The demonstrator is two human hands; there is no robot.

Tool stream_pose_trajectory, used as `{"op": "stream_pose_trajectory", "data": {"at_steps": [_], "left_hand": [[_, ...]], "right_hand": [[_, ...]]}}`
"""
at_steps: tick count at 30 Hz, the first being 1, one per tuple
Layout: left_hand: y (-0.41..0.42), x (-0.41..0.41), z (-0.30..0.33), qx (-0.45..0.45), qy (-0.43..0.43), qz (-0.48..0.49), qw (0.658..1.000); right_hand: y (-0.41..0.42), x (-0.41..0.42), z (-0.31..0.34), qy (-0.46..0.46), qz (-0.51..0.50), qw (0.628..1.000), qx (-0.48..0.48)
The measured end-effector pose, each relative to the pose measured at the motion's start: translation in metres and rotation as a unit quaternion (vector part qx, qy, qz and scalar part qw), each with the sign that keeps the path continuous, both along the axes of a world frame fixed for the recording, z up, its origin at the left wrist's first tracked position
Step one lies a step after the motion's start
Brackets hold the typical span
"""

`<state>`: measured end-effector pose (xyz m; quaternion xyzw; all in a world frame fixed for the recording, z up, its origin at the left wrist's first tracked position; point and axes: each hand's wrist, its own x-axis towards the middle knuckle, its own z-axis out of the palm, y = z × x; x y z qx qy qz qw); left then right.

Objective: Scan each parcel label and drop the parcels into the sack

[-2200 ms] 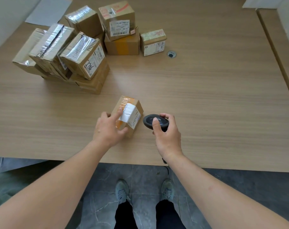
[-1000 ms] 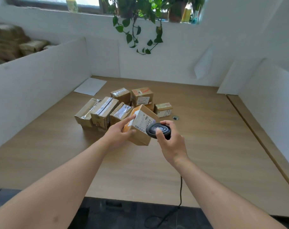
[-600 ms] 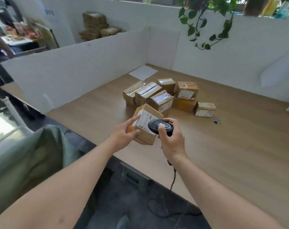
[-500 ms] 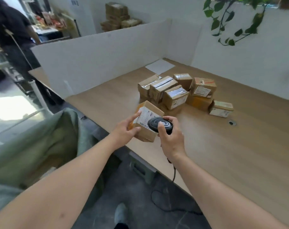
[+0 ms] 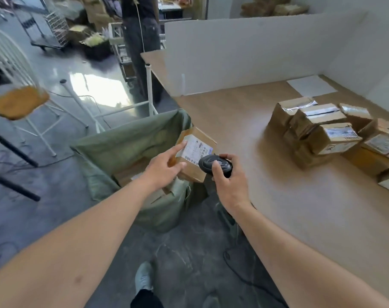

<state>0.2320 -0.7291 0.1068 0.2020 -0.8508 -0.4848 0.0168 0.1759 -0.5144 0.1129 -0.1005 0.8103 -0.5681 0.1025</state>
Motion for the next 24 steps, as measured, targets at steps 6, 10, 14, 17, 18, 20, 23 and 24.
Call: {"op": "stream_pose_trajectory", "data": {"at_steps": [6, 10, 14, 17, 18, 20, 23, 24], "left_hand": [[-0.092, 0.012, -0.030, 0.021, -0.018, 0.021, 0.999], [-0.148, 0.007, -0.056, 0.030, -0.040, 0.011, 0.999], [-0.184, 0.001, -0.088, 0.048, -0.078, 0.009, 0.996], [-0.200, -0.002, -0.109, 0.057, -0.110, -0.008, 0.992], [-0.204, -0.004, -0.116, 0.057, -0.119, -0.013, 0.991], [-0.210, -0.009, -0.128, 0.063, -0.134, -0.018, 0.989], [-0.212, -0.020, -0.141, 0.071, -0.146, -0.019, 0.987], [-0.211, -0.024, -0.144, 0.071, -0.147, -0.020, 0.986]], "right_hand": [[-0.092, 0.007, -0.017, -0.027, 0.036, 0.999, 0.028], [-0.151, 0.008, -0.031, -0.042, 0.024, 0.998, 0.045], [-0.190, 0.009, -0.053, -0.074, -0.006, 0.995, 0.072], [-0.205, 0.006, -0.070, -0.096, -0.029, 0.991, 0.088], [-0.208, 0.005, -0.075, -0.103, -0.037, 0.990, 0.090], [-0.211, 0.001, -0.085, -0.116, -0.055, 0.988, 0.091], [-0.214, -0.004, -0.095, -0.131, -0.067, 0.984, 0.098], [-0.214, -0.006, -0.097, -0.134, -0.070, 0.983, 0.100]]}}
